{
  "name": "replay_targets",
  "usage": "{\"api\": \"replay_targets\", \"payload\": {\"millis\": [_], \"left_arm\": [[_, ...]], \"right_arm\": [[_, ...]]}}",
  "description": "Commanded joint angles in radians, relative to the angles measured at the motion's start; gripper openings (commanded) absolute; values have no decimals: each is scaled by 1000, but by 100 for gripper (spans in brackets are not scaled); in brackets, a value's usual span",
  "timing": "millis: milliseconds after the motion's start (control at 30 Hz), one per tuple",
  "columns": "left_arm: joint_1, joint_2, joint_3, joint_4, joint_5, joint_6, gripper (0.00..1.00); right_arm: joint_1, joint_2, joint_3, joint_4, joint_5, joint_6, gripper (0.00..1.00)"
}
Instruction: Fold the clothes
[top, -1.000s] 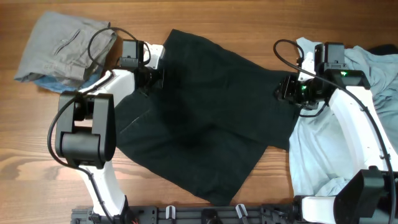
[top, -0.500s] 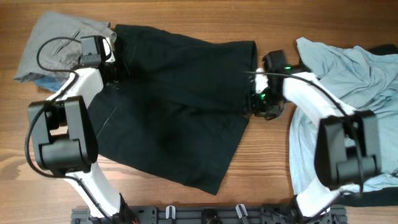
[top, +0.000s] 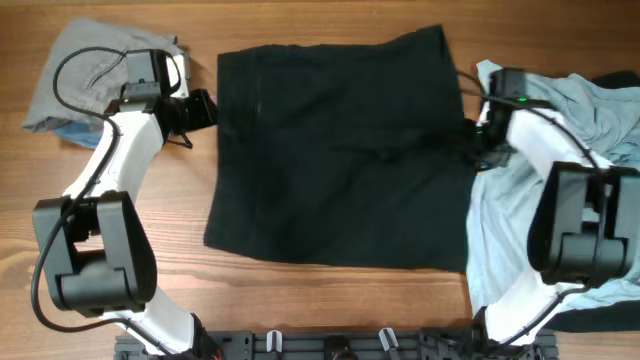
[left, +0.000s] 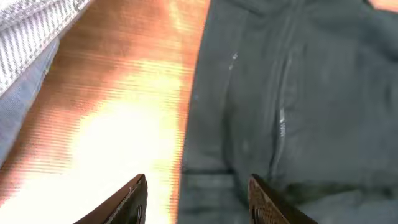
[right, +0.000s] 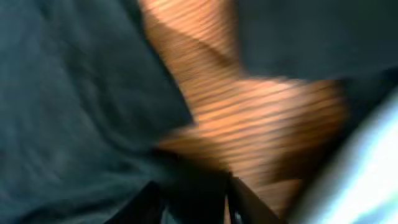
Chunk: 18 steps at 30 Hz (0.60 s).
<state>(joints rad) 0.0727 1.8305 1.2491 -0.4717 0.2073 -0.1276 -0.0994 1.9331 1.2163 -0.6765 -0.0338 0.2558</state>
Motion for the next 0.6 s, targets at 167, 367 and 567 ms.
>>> {"api": "replay_targets", "payload": {"millis": [167, 367, 567], "left_arm": [[-11, -384, -8, -306, 1, 8, 76], [-11, -404, -101, -669, -63, -228, 59], [-1, -347, -431, -502, -5, -380, 49]], "right_arm": [[-44, -410, 60, -229, -344, -46, 53], [-41, -512, 15, -515, -349, 7, 56], [-41, -512, -207, -491, -354, 40, 55]]}}
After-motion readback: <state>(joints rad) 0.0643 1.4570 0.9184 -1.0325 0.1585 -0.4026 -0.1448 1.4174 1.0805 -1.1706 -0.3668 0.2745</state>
